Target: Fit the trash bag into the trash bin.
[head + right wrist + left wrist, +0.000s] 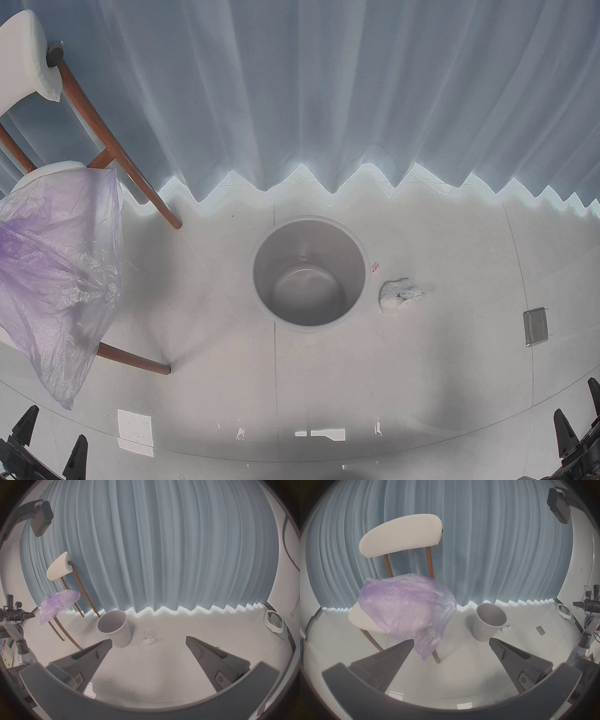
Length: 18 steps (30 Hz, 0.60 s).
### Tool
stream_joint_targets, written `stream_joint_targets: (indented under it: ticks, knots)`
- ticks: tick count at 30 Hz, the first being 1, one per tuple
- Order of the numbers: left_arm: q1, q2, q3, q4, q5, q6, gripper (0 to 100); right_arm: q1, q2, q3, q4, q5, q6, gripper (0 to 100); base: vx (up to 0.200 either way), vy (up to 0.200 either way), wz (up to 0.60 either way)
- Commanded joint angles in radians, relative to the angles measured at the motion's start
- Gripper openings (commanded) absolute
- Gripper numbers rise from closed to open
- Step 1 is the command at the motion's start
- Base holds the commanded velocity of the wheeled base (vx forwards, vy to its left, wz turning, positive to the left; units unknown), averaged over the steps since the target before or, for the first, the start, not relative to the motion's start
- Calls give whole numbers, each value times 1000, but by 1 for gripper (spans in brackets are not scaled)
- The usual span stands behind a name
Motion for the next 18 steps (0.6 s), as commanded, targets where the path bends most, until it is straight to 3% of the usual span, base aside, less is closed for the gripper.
stream_joint_targets:
  ticks: [1, 4, 13, 18]
  knots:
    - [0, -13, 18, -131, -6, -4, 100, 0, -15, 16, -1, 0, 0, 100, 0, 0, 0]
    - [0, -12, 18, -257, -56, 15, 100, 0, -9, 16, -1, 0, 0, 100, 0, 0, 0]
    - [2, -13, 4, -259, -65, 96, 100, 0, -12, 16, -1, 0, 0, 100, 0, 0, 0]
    - [3, 82, -140, -187, -61, 141, 100, 0, -15, 16, -1, 0, 1, 100, 0, 0, 0]
